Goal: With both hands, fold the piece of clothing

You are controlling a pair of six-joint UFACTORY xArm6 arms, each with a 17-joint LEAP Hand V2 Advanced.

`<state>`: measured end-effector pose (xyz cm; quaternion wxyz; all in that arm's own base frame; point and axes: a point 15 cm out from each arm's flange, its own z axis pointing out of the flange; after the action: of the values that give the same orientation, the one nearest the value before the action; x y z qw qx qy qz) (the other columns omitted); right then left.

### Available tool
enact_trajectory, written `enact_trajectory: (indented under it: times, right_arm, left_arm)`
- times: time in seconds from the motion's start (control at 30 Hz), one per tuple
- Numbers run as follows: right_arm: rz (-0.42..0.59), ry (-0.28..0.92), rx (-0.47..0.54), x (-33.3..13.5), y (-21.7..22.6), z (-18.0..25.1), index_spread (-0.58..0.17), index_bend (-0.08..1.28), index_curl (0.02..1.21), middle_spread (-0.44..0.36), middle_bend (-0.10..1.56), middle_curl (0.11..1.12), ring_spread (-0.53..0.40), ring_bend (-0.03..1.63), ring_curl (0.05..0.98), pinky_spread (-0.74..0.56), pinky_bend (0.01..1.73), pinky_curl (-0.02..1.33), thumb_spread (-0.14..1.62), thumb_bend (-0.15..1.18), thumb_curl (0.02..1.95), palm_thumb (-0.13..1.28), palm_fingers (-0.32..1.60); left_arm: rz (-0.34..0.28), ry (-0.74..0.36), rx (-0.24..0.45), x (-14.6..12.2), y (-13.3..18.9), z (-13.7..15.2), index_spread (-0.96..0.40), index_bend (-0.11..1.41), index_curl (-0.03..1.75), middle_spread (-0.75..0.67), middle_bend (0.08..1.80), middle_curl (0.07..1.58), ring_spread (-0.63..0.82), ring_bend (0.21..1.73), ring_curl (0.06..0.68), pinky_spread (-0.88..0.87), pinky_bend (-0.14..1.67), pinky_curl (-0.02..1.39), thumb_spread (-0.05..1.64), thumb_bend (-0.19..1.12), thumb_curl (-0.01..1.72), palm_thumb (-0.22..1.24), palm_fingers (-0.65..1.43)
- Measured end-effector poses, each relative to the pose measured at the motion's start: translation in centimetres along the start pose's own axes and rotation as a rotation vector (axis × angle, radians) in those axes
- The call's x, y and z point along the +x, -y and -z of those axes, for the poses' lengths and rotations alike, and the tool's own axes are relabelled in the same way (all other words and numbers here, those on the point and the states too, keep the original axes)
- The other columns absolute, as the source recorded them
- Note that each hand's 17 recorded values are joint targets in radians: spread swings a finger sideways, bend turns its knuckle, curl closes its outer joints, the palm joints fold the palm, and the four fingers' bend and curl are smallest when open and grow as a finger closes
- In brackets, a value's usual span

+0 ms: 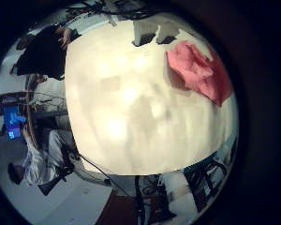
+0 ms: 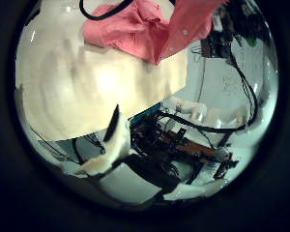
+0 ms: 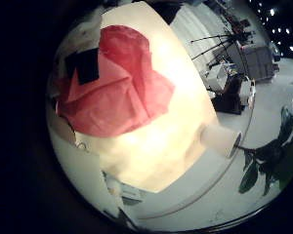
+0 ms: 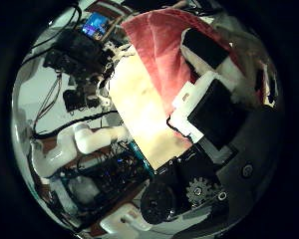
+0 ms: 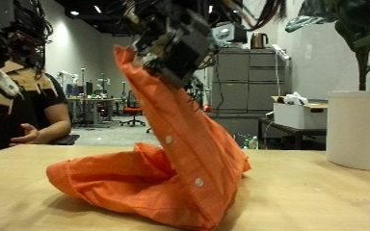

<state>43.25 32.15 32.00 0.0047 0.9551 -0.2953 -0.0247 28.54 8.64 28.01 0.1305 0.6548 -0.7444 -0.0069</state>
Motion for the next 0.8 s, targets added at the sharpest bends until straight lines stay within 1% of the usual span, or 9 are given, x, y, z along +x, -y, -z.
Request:
enact_trajectory:
  times: [0.1, 0.23, 0.33, 0.37, 0.4, 0.5, 0.7, 0.73, 0.8]
  right_arm:
    - [0.032, -0.002, 0.0, -1.1, 2.3, -2.6, -0.278, 1.0, 0.92, -0.18, 1.19, 0.95, -0.23, 1.35, 0.71, -0.33, 1.14, 0.86, 1.28, -0.02, 0.8, 1.01, 1.03]
    - [0.048, -0.019, 0.04, -1.0, 5.1, -5.0, -0.303, 0.89, 0.9, -0.19, 1.14, 0.93, -0.249, 1.31, 0.688, -0.4, 1.07, 0.83, 1.38, -0.04, 0.66, 0.81, 0.9]
    - [0.037, -0.019, 0.049, 0.1, 5.0, -4.9, -0.319, 0.69, 0.86, -0.2, 1.09, 0.89, -0.279, 1.25, 0.663, -0.49, 1.0, 0.79, 1.43, -0.02, 0.59, 0.75, 0.57]
    - [0.029, -0.02, 0.051, 0.6, 4.8, -4.8, -0.325, 0.6, 0.84, -0.199, 1.04, 0.88, -0.283, 1.22, 0.658, -0.48, 0.94, 0.77, 1.45, -0.01, 0.56, 0.73, 0.38]
    - [0.023, -0.021, 0.057, 1.0, 4.7, -4.5, -0.331, 0.55, 0.81, -0.192, 0.98, 0.85, -0.286, 1.19, 0.641, -0.45, 0.92, 0.77, 1.46, -0.01, 0.54, 0.73, 0.24]
    - [-0.012, -0.002, 0.09, 2.3, 4.2, -3.1, -0.34, 0.44, 0.71, -0.168, 0.85, 0.79, -0.261, 1.09, 0.588, -0.3, 0.85, 0.73, 1.47, -0.01, 0.5, 0.72, 0.08]
    - [-0.038, 0.016, 0.192, 2.7, 3.1, 2.6, -0.3, 0.33, 0.59, -0.104, 0.68, 0.69, -0.167, 0.95, 0.508, -0.04, 0.82, 0.67, 1.41, -0.02, 0.45, 0.68, 0.01]
    - [-0.044, 0.005, 0.221, 2.9, 2.4, 4.6, -0.283, 0.3, 0.56, -0.075, 0.61, 0.65, -0.113, 0.88, 0.475, 0.08, 0.81, 0.65, 1.35, -0.03, 0.43, 0.63, -0.03]
    - [-0.053, -0.006, 0.244, 3.1, 1.2, 7.0, -0.276, 0.3, 0.54, -0.051, 0.54, 0.6, -0.048, 0.8, 0.442, 0.16, 0.79, 0.63, 1.3, -0.04, 0.42, 0.61, -0.07]
  left_arm:
    - [0.003, -0.001, 0.001, 0.2, -0.5, -0.2, 0.2, 0.13, 0.16, 0.45, 0.18, 0.26, 0.61, 0.46, 0.222, 0.57, 0.32, 0.32, 1.1, 0.04, 0.36, 0.67, -0.09]
    - [0.006, 0.003, 0.007, 0.4, -1.0, -0.2, 0.21, 0.13, 0.17, 0.45, 0.17, 0.26, 0.62, 0.45, 0.219, 0.57, 0.33, 0.32, 1.07, 0.02, 0.38, 0.74, -0.08]
    - [0.011, 0.006, 0.011, 0.4, -1.3, -0.2, 0.22, 0.14, 0.17, 0.46, 0.17, 0.25, 0.62, 0.45, 0.219, 0.57, 0.33, 0.32, 1.05, -0.01, 0.4, 0.76, -0.08]
    - [0.01, 0.007, 0.011, 0.4, -1.3, -0.2, 0.22, 0.14, 0.17, 0.46, 0.17, 0.25, 0.62, 0.45, 0.219, 0.57, 0.33, 0.32, 1.05, -0.01, 0.4, 0.76, -0.08]
    - [0.011, 0.008, 0.012, 0.4, -1.4, -0.2, 0.22, 0.14, 0.17, 0.46, 0.17, 0.25, 0.62, 0.45, 0.219, 0.57, 0.33, 0.32, 1.05, -0.02, 0.4, 0.76, -0.08]
    - [0.011, 0.009, 0.015, 0.5, -1.7, -0.3, 0.23, 0.14, 0.18, 0.46, 0.18, 0.25, 0.62, 0.45, 0.219, 0.57, 0.33, 0.32, 1.05, -0.03, 0.4, 0.74, -0.08]
    - [0.014, 0.019, 0.026, 0.7, -2.1, 0.1, 0.23, 0.14, 0.18, 0.46, 0.18, 0.25, 0.62, 0.45, 0.219, 0.57, 0.33, 0.32, 1.08, -0.04, 0.39, 0.61, -0.07]
    - [0.013, 0.021, 0.03, 0.8, -2.3, 0.3, 0.22, 0.14, 0.18, 0.46, 0.18, 0.25, 0.62, 0.45, 0.22, 0.57, 0.33, 0.32, 1.08, -0.05, 0.38, 0.58, -0.07]
    - [0.012, 0.023, 0.035, 1.0, -2.5, 0.6, 0.22, 0.13, 0.18, 0.46, 0.18, 0.25, 0.62, 0.45, 0.22, 0.57, 0.33, 0.32, 1.1, -0.04, 0.37, 0.54, -0.07]
